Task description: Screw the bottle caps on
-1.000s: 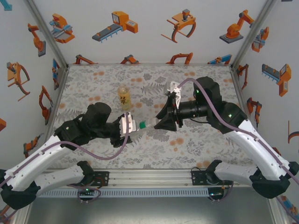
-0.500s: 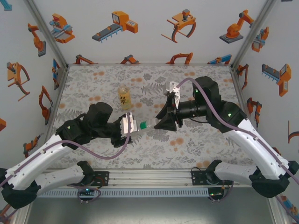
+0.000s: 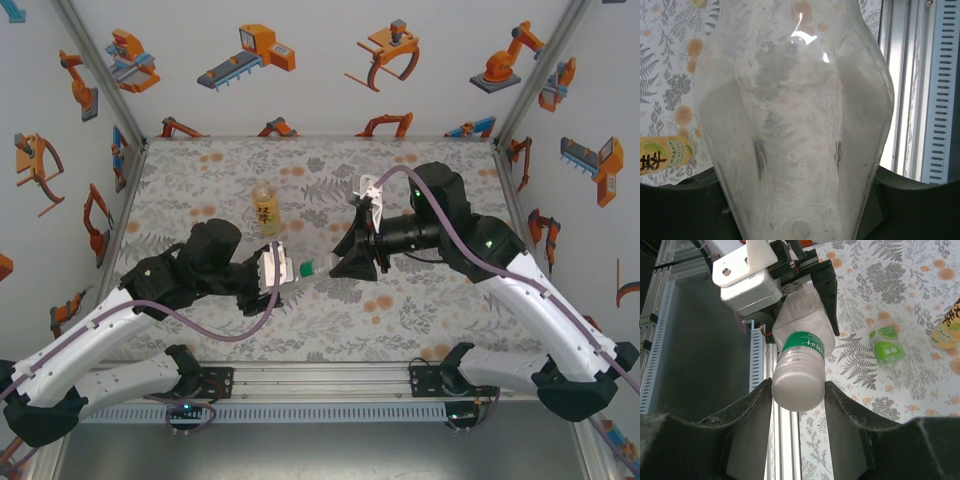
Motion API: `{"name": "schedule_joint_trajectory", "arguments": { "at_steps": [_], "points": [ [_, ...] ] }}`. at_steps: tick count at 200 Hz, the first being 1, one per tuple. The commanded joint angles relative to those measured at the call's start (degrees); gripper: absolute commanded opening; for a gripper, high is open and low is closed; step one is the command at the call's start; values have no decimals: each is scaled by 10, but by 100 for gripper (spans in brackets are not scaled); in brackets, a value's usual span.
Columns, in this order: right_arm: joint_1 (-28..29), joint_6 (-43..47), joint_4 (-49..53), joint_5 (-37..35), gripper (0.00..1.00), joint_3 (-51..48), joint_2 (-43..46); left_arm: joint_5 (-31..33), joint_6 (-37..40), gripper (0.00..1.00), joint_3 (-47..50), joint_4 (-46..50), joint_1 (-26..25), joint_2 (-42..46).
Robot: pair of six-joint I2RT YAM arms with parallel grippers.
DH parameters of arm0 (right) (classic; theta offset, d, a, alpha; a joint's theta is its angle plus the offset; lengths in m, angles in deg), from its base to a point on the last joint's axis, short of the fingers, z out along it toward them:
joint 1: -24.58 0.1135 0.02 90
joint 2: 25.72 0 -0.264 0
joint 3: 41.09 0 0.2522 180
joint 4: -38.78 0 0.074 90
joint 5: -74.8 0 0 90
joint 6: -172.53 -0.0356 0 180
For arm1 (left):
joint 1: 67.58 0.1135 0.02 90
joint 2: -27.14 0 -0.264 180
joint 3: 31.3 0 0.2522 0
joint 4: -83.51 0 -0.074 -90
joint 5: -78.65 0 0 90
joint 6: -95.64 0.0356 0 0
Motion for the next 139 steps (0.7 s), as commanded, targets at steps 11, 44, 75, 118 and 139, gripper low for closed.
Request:
{"name": "schedule_joint_trajectory", "arguments": {
  "at_steps": [11,44,75,118,139],
  "points": [
    [10,6,1,11,18,18,-4,-13,11,0,-14,-4,-3,-3],
    [13,8,0,5,17,15,-3,-12,10,0,-13,-5,-3,-2],
    [14,9,-9,-3,16,8,6,-15,8,0,-1,-16,-3,7],
    [17,12,-15,-2,15,-2,17,-24,4,0,13,-31,-2,19],
    [20,11,-13,2,14,-2,15,-25,4,0,11,-33,-3,18]
  ]
}}
